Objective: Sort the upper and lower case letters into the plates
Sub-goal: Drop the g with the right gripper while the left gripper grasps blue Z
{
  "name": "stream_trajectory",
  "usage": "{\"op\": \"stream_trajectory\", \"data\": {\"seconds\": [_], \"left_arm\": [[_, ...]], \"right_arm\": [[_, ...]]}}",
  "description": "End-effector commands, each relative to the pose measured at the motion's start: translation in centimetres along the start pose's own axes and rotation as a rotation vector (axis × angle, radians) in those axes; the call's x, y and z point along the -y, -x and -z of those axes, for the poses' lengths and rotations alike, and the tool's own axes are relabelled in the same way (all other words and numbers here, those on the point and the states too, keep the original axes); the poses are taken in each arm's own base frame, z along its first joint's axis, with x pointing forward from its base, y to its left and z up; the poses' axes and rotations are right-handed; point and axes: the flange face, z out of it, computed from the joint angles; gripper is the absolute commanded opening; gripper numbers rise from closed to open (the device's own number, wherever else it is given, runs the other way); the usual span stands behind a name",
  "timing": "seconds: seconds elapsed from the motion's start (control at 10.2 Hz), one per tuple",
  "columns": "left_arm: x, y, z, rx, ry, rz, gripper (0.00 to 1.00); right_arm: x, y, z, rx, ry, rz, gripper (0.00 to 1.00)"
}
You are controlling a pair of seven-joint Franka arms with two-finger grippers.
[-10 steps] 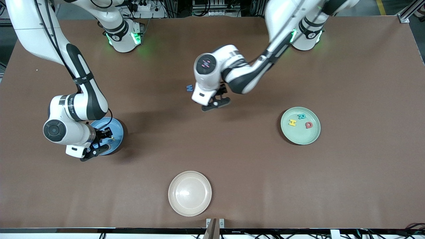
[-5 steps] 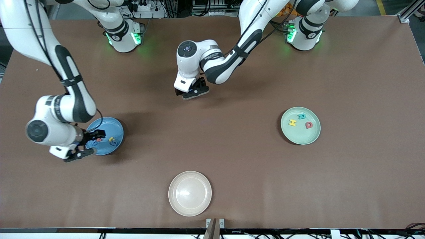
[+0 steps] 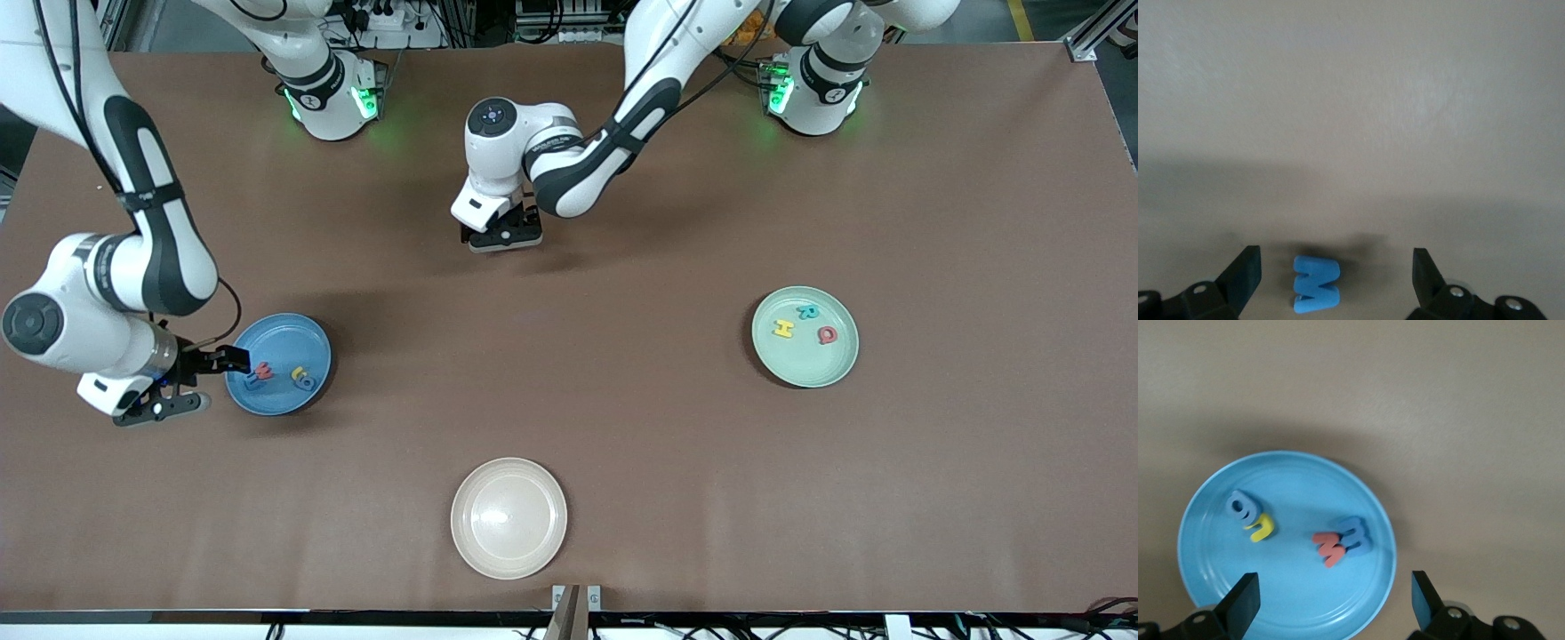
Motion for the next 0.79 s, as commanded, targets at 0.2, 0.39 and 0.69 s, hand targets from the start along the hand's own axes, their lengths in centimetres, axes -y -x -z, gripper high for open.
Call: {"op": "stream_trajectory", "data": {"seconds": [0.2,0.39,0.69], "left_arm": [[0.5,0.4,-1.5,-0.005,-0.017,-0.088,1.00],[1.2,0.8,-3.8,0.012,-0.044,-0.078,1.00],[1.1,0.9,-3.7,0.042,-0.047,-0.039,0.90]], "right_arm": [[4.5,6.6,2.6,-0.129,0.044,-0.013,1.00],[4.6,7.7,3.6,-0.136,0.055,-0.021,1.00],[5.2,9.0,5.7,-0.167,0.059,-0.017,1.00]]}}
